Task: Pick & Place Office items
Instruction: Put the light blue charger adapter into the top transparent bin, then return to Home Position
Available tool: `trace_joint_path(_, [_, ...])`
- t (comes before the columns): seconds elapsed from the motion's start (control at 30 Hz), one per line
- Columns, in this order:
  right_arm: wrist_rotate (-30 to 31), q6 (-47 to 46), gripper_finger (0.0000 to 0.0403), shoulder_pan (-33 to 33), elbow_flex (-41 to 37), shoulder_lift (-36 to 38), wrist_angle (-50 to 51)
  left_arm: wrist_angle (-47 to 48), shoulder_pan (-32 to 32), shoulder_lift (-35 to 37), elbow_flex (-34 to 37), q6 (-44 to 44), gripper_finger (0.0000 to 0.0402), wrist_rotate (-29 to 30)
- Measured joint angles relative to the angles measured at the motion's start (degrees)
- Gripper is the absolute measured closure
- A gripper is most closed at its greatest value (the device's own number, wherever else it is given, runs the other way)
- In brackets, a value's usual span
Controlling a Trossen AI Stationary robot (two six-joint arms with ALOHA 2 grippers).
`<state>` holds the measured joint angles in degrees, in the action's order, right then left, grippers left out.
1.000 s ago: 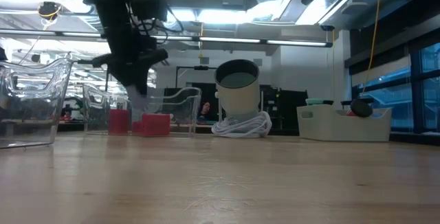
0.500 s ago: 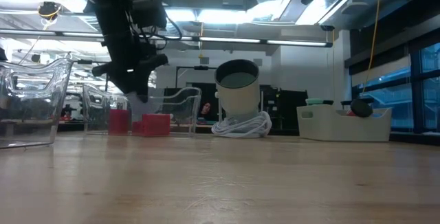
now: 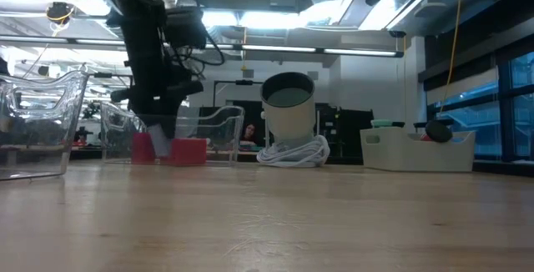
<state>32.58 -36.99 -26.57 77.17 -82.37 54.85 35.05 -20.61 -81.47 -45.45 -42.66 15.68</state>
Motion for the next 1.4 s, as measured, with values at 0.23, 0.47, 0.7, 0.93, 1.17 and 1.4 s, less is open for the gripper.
trace_joint_path(0.23, [0.0, 0.02, 0.0045, 0.0, 0.0, 0.0, 0.02, -1.05, -0.62, -1.8, -0.04, 1.64, 0.0276, 0.93])
trace_joint_path(0.47, [0.0, 0.38, 0.0045, 0.0, 0.0, 0.0, 0.02, -0.81, -0.62, -1.71, -0.04, 2.49, 0.0255, 1.09])
trace_joint_path(0.7, [-0.17, 0.28, 0.0045, 0.0, 0.0, 0.0, 0.02, -0.56, -0.49, -1.71, -0.23, 4.09, 0.0224, -0.43])
trace_joint_path(0.93, [-2.94, 2.58, 0.0045, 0.02, 0.0, 0.0, 0.07, 7.93, -0.4, -0.34, -6.47, 8.15, 0.0203, -7.91])
trace_joint_path(1.17, [-7.73, 9.23, 0.0045, 0.0, 0.0, 0.04, 1.05, 16.52, 2.6, 5.21, -15.38, 10.39, 0.0209, -1.69])
trace_joint_path(1.4, [-8.26, 18.4, 0.0045, -0.04, 0.04, 1.76, 3.89, 17.12, 5.74, 17.63, -17.25, 11.86, 0.021, 4.24])
